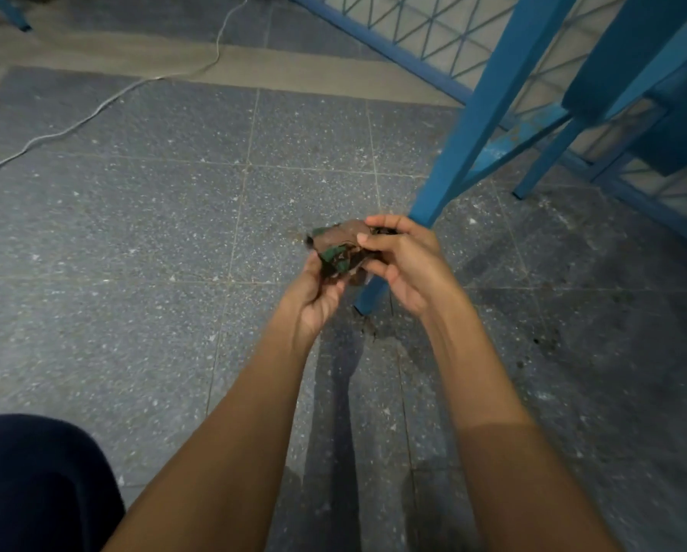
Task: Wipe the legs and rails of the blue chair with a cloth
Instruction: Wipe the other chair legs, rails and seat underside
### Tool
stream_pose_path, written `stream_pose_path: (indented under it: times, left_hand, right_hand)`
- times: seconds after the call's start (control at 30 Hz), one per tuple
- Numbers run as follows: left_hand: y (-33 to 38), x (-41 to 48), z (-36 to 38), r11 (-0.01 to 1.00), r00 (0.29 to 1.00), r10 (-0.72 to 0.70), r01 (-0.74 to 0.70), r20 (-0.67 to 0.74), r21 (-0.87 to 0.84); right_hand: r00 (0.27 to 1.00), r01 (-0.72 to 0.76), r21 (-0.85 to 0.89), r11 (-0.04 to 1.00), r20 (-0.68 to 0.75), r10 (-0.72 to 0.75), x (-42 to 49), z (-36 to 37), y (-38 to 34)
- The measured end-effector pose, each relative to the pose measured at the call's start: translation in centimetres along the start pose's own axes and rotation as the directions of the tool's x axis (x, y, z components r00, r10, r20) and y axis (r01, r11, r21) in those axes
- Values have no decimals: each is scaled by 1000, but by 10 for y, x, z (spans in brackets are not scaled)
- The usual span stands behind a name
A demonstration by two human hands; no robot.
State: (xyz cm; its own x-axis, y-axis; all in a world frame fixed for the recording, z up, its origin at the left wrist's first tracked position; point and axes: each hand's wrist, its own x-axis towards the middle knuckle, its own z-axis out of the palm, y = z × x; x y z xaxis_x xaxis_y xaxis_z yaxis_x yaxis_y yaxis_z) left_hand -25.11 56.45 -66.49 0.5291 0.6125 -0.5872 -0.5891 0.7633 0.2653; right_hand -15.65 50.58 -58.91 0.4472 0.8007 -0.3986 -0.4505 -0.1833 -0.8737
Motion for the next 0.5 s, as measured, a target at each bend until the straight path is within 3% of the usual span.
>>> stream_pose_path:
  times: [0.1, 0.2, 0.27, 0.37, 0.5]
  left_hand:
    - [3, 20, -2, 991, 997, 72, -70, 16, -117]
    - [4, 21, -9, 999, 998, 30, -32, 53, 40]
    - [7, 24, -19, 996, 985, 4, -20, 174, 92]
    - [4, 33, -28, 962, 970, -82, 17, 228, 273]
    - [-27, 55, -25, 916, 991, -125, 98, 44, 389]
  right_hand:
    - [993, -101, -93, 991, 48, 106, 1, -9, 7]
    - [970, -169, -176, 970, 147, 196, 0, -15, 15]
    - [955, -185, -260, 948, 180, 235, 0, -28, 15]
    - [968, -204, -367, 908, 63, 244, 4, -61, 15]
    - [976, -161, -368, 916, -199, 92, 10, -87, 26]
